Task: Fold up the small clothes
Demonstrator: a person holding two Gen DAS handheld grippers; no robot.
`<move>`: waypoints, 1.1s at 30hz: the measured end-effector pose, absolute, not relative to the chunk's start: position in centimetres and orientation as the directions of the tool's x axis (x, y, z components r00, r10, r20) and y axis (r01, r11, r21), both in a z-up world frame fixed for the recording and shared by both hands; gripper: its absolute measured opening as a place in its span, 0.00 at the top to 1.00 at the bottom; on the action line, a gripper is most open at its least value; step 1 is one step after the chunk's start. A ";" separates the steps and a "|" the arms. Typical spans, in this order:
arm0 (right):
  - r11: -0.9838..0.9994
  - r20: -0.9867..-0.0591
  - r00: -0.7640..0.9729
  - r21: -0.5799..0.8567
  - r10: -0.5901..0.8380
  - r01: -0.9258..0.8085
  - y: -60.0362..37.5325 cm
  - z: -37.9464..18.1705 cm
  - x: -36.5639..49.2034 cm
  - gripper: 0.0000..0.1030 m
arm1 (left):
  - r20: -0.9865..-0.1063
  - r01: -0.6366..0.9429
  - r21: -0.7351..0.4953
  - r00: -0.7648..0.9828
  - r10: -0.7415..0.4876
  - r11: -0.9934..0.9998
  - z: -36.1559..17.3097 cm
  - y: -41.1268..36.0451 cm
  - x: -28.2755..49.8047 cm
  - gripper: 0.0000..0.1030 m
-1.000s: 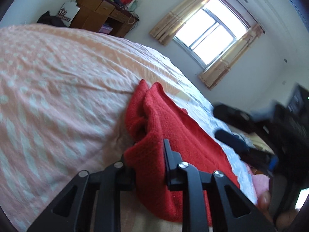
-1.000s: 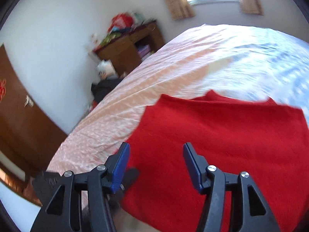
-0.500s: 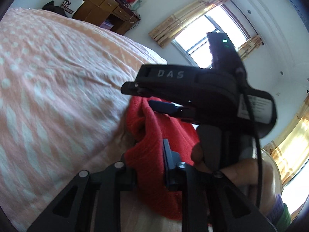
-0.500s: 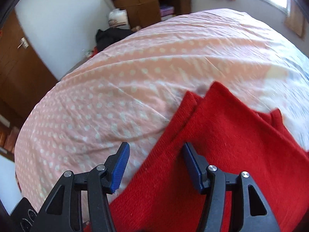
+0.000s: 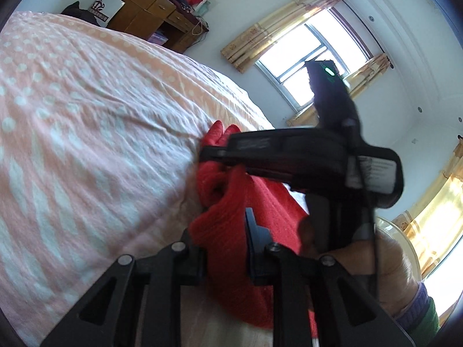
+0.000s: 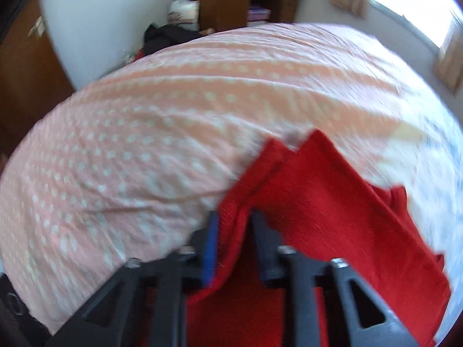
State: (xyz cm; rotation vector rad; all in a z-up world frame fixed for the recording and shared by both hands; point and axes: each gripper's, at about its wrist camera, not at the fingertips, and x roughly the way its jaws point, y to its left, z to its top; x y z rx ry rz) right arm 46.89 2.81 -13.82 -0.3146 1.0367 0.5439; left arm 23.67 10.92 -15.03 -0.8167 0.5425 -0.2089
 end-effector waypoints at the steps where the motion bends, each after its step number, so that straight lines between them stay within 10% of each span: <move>1: 0.841 -0.871 0.377 0.072 0.314 -0.536 1.7 -13.6 47.3 0.86 | -0.375 -0.018 -0.737 0.843 -0.386 0.675 -14.9 10.7 23.7 0.78; 10: 0.820 -0.711 0.415 0.437 0.567 -0.370 -6.2 -11.0 46.4 0.87 | -0.420 0.015 -0.655 0.824 -0.380 0.756 -13.1 8.9 23.7 0.78; 33: 0.870 -0.631 0.622 0.456 0.463 -0.186 -28.6 -6.8 41.7 0.88 | -0.471 0.470 -0.250 0.705 -0.531 0.846 -6.1 -11.8 22.3 0.82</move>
